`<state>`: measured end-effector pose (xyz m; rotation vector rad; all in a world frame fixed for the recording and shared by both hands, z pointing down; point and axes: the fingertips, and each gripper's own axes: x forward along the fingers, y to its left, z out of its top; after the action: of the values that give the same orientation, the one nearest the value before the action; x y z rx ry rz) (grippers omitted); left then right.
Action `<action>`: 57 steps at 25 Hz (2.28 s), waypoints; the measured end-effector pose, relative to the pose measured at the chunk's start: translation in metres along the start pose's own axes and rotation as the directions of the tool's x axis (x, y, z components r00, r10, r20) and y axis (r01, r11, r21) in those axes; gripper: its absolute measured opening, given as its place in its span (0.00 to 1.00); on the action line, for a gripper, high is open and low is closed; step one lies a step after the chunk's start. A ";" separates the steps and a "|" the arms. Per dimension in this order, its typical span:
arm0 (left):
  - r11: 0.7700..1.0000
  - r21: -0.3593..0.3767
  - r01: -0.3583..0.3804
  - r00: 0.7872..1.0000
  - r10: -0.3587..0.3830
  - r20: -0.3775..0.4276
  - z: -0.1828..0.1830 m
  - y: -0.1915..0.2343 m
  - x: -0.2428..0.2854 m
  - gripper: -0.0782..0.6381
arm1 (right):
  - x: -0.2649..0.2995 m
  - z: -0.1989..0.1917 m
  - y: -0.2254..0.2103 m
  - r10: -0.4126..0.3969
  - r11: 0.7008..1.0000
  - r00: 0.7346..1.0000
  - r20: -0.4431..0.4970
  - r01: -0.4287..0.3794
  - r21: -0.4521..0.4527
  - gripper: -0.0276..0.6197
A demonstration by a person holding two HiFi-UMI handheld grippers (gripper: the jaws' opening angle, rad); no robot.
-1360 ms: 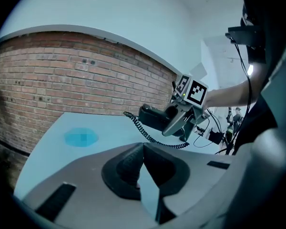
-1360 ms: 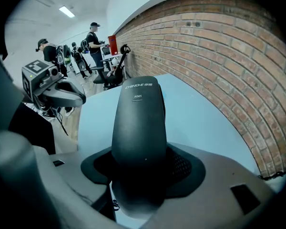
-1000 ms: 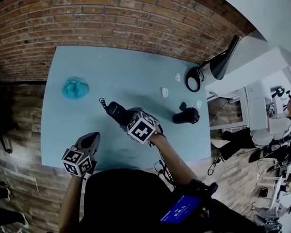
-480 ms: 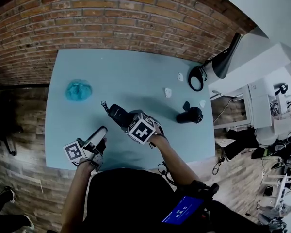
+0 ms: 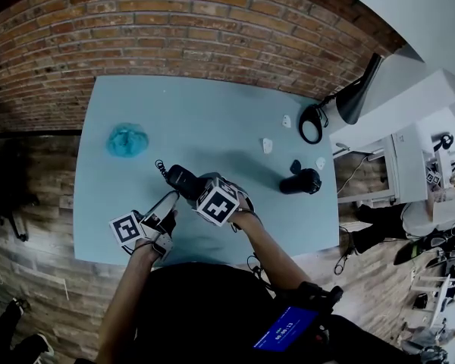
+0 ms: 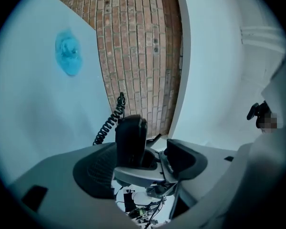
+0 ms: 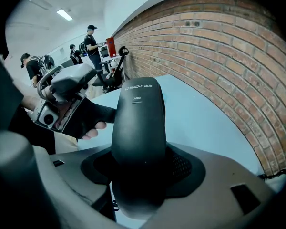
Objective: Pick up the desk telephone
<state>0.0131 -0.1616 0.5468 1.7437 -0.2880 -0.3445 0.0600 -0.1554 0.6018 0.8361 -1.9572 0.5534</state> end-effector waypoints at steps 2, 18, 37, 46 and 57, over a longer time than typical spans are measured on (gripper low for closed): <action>1.000 -0.004 -0.004 1.000 0.004 0.002 0.000 0.000 0.002 0.59 | 0.000 0.001 0.000 -0.003 1.000 1.000 -0.001 0.003 -0.003 0.46; 0.999 0.029 -0.015 1.000 0.015 -0.011 0.000 0.008 0.014 0.59 | 0.002 0.010 0.013 0.018 1.000 1.000 0.002 -0.018 -0.025 0.46; 0.999 -0.012 -0.037 0.999 0.037 -0.024 -0.009 0.021 0.017 0.57 | 0.009 0.018 0.041 0.029 0.995 0.999 -0.036 -0.032 -0.091 0.46; 1.000 0.027 -0.002 1.000 0.003 -0.024 -0.014 0.010 0.017 0.53 | 0.005 0.014 0.045 0.020 0.986 0.999 -0.050 -0.028 -0.164 0.47; 0.978 0.147 -0.147 0.987 0.156 -0.049 -0.014 0.021 0.023 0.53 | 0.000 0.014 0.034 -0.124 0.965 0.991 -0.044 0.110 -0.240 0.49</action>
<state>0.0402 -0.1614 0.5682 1.8567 -0.4074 -0.1630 0.0269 -0.1418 0.5937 0.7691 -1.8620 0.2649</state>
